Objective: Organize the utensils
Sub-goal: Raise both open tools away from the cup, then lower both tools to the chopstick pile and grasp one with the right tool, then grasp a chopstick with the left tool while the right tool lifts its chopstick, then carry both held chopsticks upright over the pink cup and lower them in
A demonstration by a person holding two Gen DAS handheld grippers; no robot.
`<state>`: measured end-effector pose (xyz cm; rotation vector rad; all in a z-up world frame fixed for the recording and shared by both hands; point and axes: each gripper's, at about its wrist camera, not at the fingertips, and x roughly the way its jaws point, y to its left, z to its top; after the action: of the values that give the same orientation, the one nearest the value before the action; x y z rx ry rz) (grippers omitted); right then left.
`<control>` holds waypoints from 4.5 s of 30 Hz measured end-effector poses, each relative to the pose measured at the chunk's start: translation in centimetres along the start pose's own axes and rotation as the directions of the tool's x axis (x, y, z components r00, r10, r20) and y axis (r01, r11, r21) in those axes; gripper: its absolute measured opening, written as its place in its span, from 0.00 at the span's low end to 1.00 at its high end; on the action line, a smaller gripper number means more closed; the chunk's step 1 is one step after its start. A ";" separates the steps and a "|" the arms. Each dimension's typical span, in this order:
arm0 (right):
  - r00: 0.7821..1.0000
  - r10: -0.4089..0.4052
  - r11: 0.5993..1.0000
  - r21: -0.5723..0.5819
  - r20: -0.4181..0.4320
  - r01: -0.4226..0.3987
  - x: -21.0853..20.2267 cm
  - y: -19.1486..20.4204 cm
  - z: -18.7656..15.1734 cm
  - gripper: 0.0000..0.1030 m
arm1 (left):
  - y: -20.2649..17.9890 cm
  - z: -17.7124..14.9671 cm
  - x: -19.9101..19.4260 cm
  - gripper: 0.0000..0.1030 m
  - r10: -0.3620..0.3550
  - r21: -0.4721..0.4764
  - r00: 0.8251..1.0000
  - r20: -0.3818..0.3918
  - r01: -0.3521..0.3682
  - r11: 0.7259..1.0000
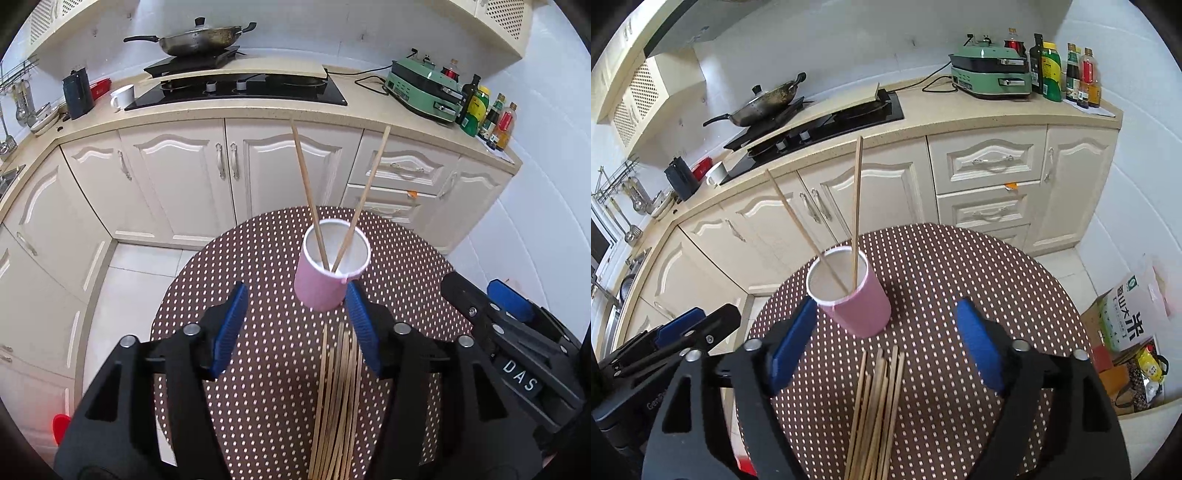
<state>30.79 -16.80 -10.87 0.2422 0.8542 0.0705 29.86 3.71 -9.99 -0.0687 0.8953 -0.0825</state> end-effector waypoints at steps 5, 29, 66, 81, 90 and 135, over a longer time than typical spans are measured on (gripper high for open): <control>0.999 -0.027 1.000 -0.004 -0.023 0.027 -0.3 -0.3 -1.9 0.84 | 0.6 -2.4 -0.6 0.61 0.013 0.001 1.000 -0.020 -0.013 1.000; 0.930 -0.189 0.982 -0.088 -0.316 0.169 7.2 -2.0 -11.4 0.85 | 2.7 -10.8 5.1 0.72 0.053 0.015 0.962 -0.267 -0.051 0.999; 0.901 -0.114 0.992 -0.097 -0.419 0.080 15.2 -1.5 -8.7 0.05 | 0.4 -9.8 13.2 0.72 -0.024 0.043 0.913 -0.407 0.045 0.998; 0.896 -0.100 0.995 -0.067 -0.433 0.079 13.8 -2.2 -9.9 0.05 | -3.9 -8.7 18.8 0.72 0.100 0.141 0.875 -0.474 -0.037 0.989; 0.894 -0.088 0.996 -0.023 -0.440 0.087 13.9 -2.8 -9.6 0.05 | -4.3 -7.1 19.6 0.25 0.075 0.103 0.898 -0.433 -0.033 0.994; 0.999 0.026 0.998 0.058 -0.041 -0.024 -0.3 -2.3 -0.2 0.05 | -1.2 -2.7 2.3 0.06 -0.022 -0.064 0.993 -0.119 0.015 0.998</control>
<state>30.34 -19.07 -11.37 0.3059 0.8953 0.0747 29.15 2.22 -13.37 -0.1321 1.0176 -0.0763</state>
